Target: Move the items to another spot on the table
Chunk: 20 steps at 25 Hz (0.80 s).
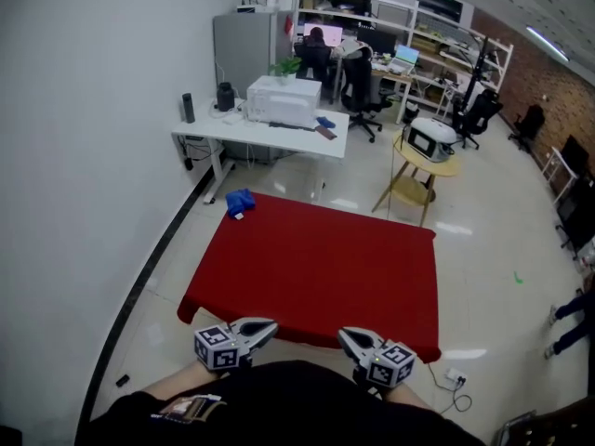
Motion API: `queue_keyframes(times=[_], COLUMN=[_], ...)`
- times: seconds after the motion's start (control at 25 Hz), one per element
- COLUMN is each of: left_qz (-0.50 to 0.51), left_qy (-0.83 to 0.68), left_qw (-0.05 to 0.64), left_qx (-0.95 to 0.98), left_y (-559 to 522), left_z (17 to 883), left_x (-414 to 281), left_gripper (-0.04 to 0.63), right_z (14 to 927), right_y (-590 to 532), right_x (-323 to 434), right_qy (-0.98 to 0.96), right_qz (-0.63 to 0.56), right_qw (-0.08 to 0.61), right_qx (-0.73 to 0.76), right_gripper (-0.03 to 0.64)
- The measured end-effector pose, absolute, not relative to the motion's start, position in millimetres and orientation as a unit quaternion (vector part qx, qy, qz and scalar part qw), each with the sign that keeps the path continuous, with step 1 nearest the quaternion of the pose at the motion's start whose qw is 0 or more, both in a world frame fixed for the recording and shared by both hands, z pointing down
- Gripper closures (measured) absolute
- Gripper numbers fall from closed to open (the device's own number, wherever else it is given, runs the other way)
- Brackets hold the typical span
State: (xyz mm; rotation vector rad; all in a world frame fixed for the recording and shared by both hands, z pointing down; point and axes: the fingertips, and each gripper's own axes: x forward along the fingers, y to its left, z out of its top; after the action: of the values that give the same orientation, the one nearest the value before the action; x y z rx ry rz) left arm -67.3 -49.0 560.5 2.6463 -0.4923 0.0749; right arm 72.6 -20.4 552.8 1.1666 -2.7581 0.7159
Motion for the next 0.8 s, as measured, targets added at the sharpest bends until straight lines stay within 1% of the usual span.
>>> queue_keyframes(times=[0.16, 0.28, 0.4, 0.52, 0.64, 0.8], left_qz=[0.018, 0.017, 0.014, 0.024, 0.024, 0.013], left_qy=[-0.179, -0.169, -0.146, -0.129, -0.119, -0.114], left_qw=[0.227, 0.228, 0.213, 0.195, 0.209, 0.228], left_qx=[0.957, 0.959, 0.966, 0.972, 0.97, 0.967], left_y=[-24.7, -18.3, -19.0, -24.2, -26.0, -29.8], left_z=[561.2, 561.2, 544.0, 533.8, 533.9, 534.6], left_x=[-13.6, 21.7, 44.8, 48.5, 43.7, 38.1], left_gripper=[0.595, 0.595, 0.595, 0.595, 0.595, 0.595], right_z=[548.7, 553.5, 554.6, 555.6, 559.1, 575.5], right_y=[4.5, 15.4, 15.6, 8.3, 10.4, 13.6], right_x=[111.5, 139.0, 160.3, 168.6, 160.4, 155.8], right_qy=[-0.899, -0.897, -0.891, -0.875, -0.867, -0.87], right_qz=[0.222, 0.222, 0.208, 0.199, 0.205, 0.203], right_qw=[0.058, 0.054, 0.066, 0.071, 0.06, 0.074], right_qx=[0.373, 0.377, 0.399, 0.436, 0.45, 0.444], right_gripper=[0.615, 0.615, 0.615, 0.615, 0.615, 0.615])
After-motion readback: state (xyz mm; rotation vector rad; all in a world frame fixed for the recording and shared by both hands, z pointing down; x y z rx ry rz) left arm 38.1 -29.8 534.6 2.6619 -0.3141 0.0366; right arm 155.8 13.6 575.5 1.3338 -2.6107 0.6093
